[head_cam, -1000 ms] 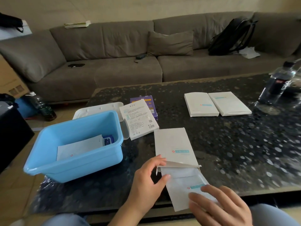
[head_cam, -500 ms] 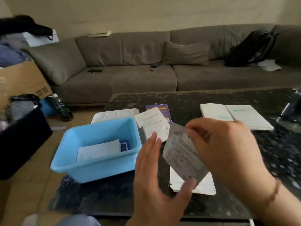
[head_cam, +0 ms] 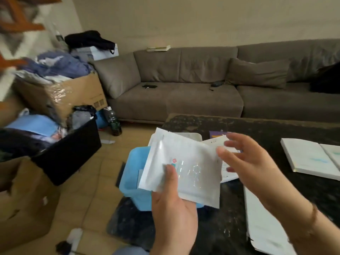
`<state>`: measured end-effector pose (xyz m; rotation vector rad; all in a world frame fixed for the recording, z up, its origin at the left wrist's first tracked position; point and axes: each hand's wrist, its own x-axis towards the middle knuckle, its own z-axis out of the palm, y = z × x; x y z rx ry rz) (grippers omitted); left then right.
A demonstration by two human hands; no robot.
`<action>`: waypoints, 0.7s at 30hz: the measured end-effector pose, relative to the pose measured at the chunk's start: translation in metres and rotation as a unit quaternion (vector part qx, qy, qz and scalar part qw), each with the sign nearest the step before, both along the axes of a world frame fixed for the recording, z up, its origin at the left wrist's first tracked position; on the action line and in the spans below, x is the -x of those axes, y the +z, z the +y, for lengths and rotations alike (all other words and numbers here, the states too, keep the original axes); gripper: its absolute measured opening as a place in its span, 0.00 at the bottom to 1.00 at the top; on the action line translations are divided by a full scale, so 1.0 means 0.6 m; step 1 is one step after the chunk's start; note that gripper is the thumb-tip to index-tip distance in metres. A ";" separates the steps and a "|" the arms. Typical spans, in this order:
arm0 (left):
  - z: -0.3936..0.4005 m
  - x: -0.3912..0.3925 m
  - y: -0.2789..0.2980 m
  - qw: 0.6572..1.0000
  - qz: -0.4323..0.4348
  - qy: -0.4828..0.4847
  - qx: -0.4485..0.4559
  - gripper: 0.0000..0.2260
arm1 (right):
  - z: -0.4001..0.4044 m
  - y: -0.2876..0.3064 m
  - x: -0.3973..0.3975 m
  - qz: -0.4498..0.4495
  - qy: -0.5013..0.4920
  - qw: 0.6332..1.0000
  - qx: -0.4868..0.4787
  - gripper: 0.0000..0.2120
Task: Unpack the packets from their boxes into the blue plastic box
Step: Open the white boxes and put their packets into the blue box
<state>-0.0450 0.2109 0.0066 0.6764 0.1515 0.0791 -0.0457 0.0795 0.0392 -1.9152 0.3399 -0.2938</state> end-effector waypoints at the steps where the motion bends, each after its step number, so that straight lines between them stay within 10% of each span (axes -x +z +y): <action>1: 0.009 -0.008 -0.002 1.000 0.002 -0.011 0.003 0.15 | 0.002 -0.003 -0.013 0.046 0.043 0.994 -0.093 0.27; 3: 0.024 -0.023 0.000 1.000 0.013 -0.025 0.009 0.15 | 0.011 -0.009 -0.031 0.064 0.098 0.971 -0.209 0.22; 6: 0.048 -0.049 -0.004 0.998 0.013 -0.052 -0.030 0.14 | 0.020 -0.030 -0.057 0.058 0.113 0.983 -0.134 0.22; 10: 0.123 -0.114 -0.008 0.955 -0.036 -0.038 -0.292 0.07 | 0.016 -0.034 -0.097 0.037 0.069 0.996 -0.039 0.21; 16: 0.219 -0.245 0.003 0.791 -0.089 -0.095 -0.597 0.19 | 0.028 -0.049 -0.173 0.113 0.119 0.982 0.096 0.20; 21: 0.221 -0.286 -0.009 0.584 -0.112 -0.118 -0.796 0.12 | 0.057 -0.088 -0.206 0.158 0.146 0.973 0.082 0.17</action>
